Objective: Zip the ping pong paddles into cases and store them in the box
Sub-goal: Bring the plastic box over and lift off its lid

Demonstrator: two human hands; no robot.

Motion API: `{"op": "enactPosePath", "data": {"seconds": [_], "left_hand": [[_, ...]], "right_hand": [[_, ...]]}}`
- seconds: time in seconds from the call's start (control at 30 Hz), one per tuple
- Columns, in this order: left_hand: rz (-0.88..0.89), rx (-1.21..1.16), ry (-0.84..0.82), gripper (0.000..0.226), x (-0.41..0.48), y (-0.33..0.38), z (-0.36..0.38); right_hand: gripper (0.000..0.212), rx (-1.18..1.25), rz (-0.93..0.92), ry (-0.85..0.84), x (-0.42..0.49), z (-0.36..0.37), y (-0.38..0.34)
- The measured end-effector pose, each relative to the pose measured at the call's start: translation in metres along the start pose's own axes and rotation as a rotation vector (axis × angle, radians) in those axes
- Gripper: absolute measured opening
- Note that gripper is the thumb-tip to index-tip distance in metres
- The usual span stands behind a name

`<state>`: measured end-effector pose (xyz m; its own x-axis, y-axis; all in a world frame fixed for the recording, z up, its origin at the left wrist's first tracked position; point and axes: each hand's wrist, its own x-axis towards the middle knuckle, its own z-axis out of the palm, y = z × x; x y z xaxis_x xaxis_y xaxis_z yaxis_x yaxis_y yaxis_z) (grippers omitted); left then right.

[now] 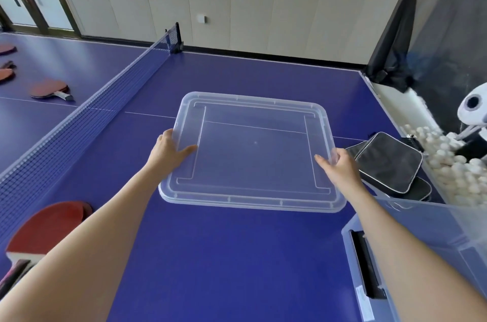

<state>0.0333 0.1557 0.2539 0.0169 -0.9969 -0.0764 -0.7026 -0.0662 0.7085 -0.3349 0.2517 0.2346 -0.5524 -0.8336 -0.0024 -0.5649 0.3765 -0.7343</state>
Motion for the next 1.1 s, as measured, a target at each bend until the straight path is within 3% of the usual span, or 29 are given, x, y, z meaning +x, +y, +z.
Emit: {"op": "enactPosePath", "data": {"seconds": [0.33,0.73,1.1], "left_hand": [[-0.016,0.093,-0.010,0.075,0.088,0.009,0.056],[-0.093,0.043,-0.124,0.076,0.192,-0.037,0.139],[-0.157,-0.018,-0.144,0.072,0.228,-0.083,0.209]], "right_hand": [[0.036,-0.053,0.042,0.034,0.081,0.038,0.018],[0.038,-0.131,0.197,-0.002,0.157,0.128,0.072],[0.035,-0.159,0.221,-0.026,0.206,0.188,0.118]]}}
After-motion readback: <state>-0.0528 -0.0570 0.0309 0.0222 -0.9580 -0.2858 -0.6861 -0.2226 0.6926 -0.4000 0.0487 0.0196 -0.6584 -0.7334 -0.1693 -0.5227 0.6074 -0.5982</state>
